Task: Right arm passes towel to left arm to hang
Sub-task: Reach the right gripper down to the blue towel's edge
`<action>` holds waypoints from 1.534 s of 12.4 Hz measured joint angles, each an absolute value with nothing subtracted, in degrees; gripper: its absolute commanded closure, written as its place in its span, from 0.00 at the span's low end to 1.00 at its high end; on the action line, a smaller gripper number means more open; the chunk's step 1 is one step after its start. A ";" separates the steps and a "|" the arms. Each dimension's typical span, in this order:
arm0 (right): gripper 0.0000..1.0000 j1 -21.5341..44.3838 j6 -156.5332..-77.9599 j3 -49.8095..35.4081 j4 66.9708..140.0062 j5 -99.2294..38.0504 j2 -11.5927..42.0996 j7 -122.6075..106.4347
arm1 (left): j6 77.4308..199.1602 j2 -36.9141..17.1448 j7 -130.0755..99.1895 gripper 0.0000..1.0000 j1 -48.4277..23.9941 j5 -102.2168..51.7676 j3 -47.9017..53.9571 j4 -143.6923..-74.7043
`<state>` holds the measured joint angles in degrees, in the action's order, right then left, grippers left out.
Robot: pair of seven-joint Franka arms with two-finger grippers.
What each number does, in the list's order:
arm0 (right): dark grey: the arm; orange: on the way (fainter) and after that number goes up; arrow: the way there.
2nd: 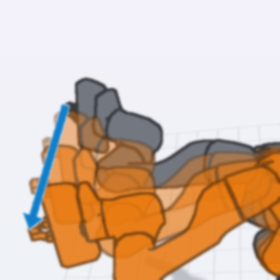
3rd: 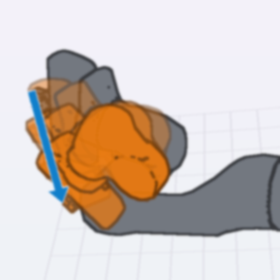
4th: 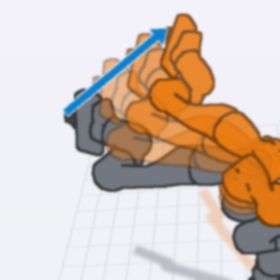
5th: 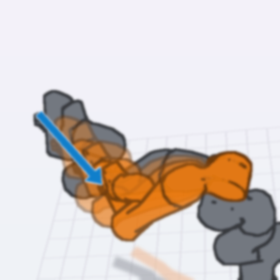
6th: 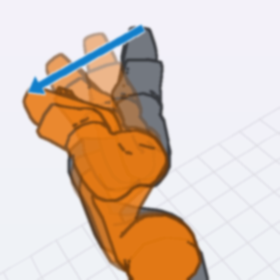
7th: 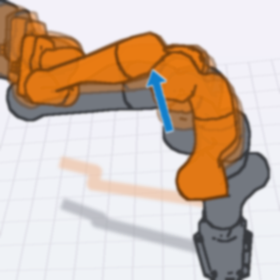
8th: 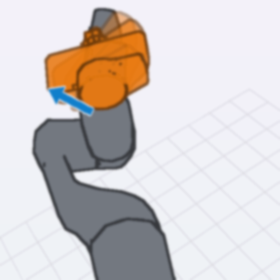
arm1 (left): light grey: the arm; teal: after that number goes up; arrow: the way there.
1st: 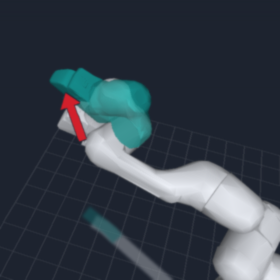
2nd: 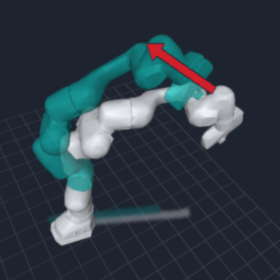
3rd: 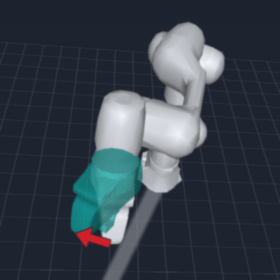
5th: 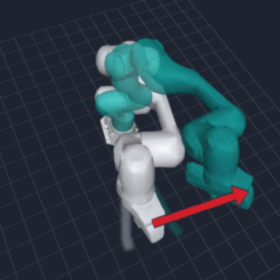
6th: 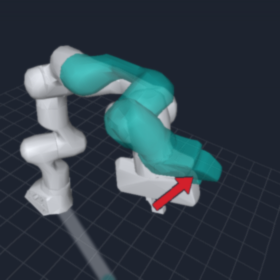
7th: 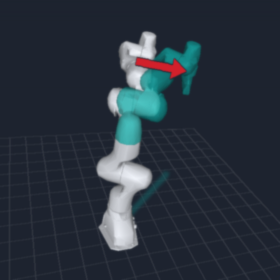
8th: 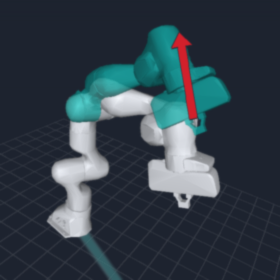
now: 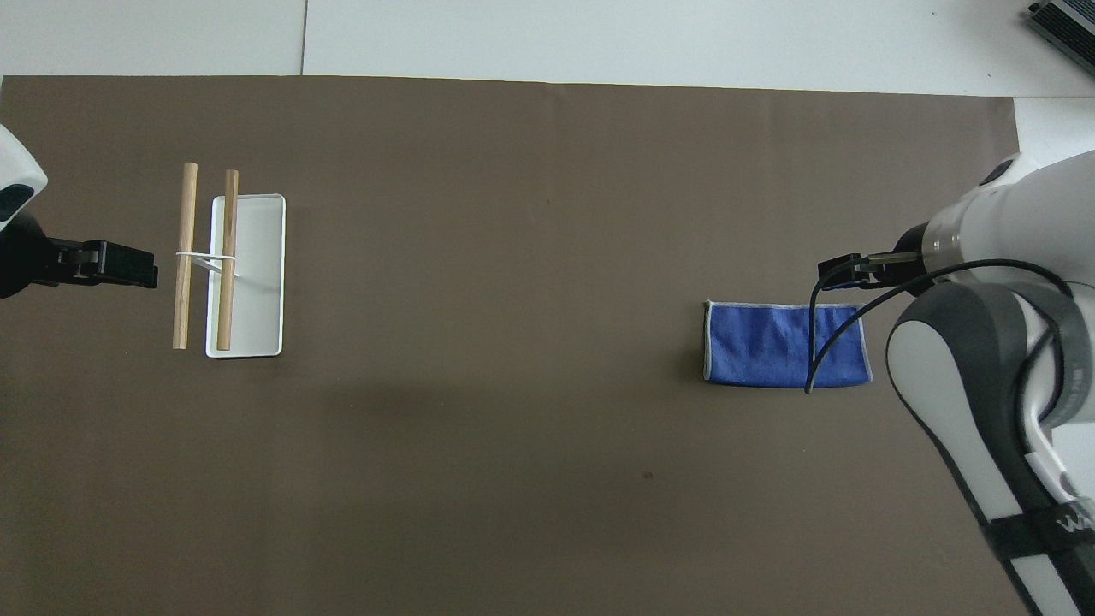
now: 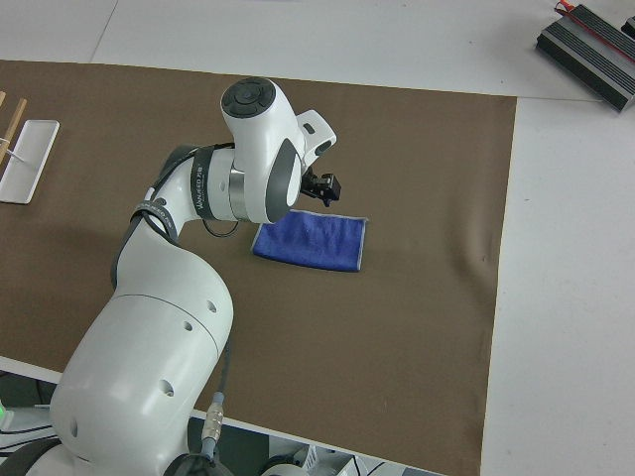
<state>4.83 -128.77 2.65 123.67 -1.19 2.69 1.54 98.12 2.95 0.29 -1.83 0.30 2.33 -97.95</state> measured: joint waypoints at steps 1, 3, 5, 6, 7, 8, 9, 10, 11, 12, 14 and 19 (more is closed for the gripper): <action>0.00 4.83 -131.15 2.68 125.88 -2.40 2.80 1.04 | 98.12 2.95 0.29 0.00 -1.83 0.30 2.33 -97.95; 0.00 4.82 -134.05 2.70 128.58 -4.12 3.38 -0.68 | 98.12 2.95 0.29 0.00 -1.83 0.30 2.33 -97.95; 0.00 4.62 -136.10 2.74 129.93 -4.26 4.29 -3.35 | 98.12 2.95 0.29 0.00 -1.83 0.30 2.33 -97.95; 0.00 4.15 -137.94 2.75 130.89 -4.28 4.68 -4.92 | 98.12 2.95 0.28 0.00 -1.83 0.30 2.33 -97.95; 0.00 3.41 -139.59 2.79 132.03 -4.29 4.99 -6.30 | 98.12 2.95 0.27 0.00 -1.83 0.30 2.33 -97.95; 0.00 2.72 -140.64 2.81 133.02 -4.29 5.20 -7.18 | 98.12 2.95 0.26 0.00 -1.83 0.30 2.33 -97.95; 0.00 2.37 -141.13 2.83 133.58 -4.29 5.29 -7.44 | 98.12 2.95 0.25 0.00 -1.83 0.30 2.33 -97.95; 0.00 2.34 -141.37 2.81 133.84 -4.29 5.33 -7.44 | 98.12 2.95 0.25 0.00 -1.83 0.30 2.33 -97.95; 0.00 2.39 -141.54 2.78 133.94 -4.29 5.34 -7.44 | 98.12 2.95 0.24 0.00 -1.83 0.30 2.33 -97.95; 0.00 2.44 -141.58 2.76 133.97 -4.30 5.34 -7.44 | 98.12 2.95 0.24 0.00 -1.83 0.30 2.33 -97.95; 0.00 2.49 -141.92 2.75 134.13 -4.30 5.47 -7.44 | 98.12 2.95 0.22 0.00 -1.83 0.30 2.34 -97.95; 0.11 2.70 -144.62 2.64 135.16 -4.30 6.44 -7.44 | 98.12 2.95 0.20 0.00 -1.83 0.30 2.34 -97.95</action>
